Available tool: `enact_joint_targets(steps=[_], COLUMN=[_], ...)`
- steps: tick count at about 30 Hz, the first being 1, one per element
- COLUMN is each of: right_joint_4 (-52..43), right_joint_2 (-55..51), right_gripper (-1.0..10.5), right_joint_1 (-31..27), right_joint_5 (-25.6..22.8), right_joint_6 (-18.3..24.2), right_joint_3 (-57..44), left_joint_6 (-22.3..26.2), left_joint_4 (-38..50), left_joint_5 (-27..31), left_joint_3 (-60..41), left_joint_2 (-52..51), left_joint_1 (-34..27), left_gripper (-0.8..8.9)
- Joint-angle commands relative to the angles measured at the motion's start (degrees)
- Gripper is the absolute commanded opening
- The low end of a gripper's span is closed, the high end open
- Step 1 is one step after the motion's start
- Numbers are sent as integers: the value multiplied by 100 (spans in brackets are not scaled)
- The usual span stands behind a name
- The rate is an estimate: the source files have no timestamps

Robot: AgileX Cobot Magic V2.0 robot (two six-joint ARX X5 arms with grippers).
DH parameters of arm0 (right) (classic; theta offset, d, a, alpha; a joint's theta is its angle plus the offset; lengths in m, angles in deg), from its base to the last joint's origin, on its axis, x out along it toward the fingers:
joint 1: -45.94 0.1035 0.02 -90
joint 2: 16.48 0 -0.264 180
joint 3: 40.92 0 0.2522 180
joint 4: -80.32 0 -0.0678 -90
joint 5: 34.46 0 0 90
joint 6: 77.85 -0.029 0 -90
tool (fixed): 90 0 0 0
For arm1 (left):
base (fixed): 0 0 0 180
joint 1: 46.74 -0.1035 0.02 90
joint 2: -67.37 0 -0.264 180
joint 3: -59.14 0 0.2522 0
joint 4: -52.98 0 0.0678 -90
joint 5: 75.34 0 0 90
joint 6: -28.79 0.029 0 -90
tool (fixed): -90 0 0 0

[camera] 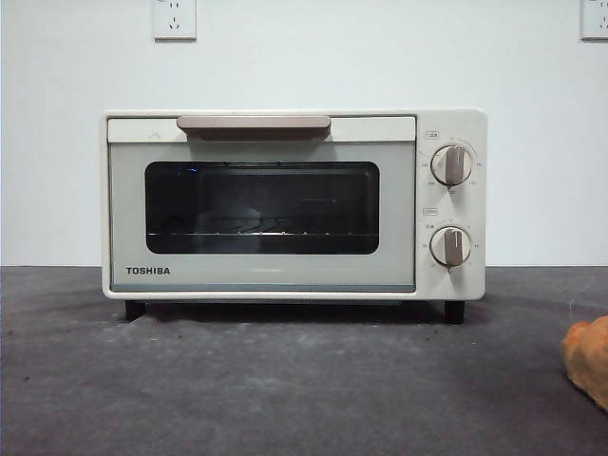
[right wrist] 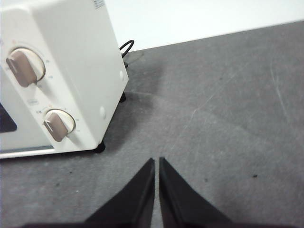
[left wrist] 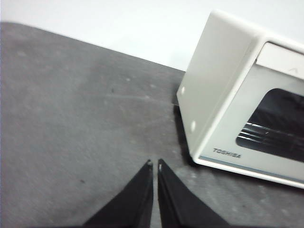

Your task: The left arm flap open the oven, the right arm pick bread and place it into oven, the left arm flap close the oven

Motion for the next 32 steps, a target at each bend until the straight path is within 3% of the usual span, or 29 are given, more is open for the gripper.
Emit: enact_joint_targets(steps=[1,4,9,14,18,27,32], right_joint_4=[-37,155,942,1401,1661,2651,3244], right_joint_2=[7,22,352,887,1429,2662,3086], right_gripper=[10,10,10,10,10,10,10], right_joint_1=[7,15,15,15,15,24,378], right_joint_5=[26,114,240,767,1294,2699,2765], right_joint_6=[-577,-861,-859,-750,-623,168,874], right_joint_3=[282,680,1626,2485,3134,4597,5178], left_joint_6=[-511,-702,-859,-782,-428,37,640], left_joint_4=[37,-13,-44,-284,-767,-1727,-2332], left_joint_5=[-24,-28,-210,-511,-815,-1700,-1989], left_joint_3=[210,509,1167,2114,3051,4575,5069], left_joint_2=[116,310,809,1598,2361,3508,3762], left_joint_1=[37,81,155,210,326,931,1451], left_gripper=[16,16,17,16,17,17,16])
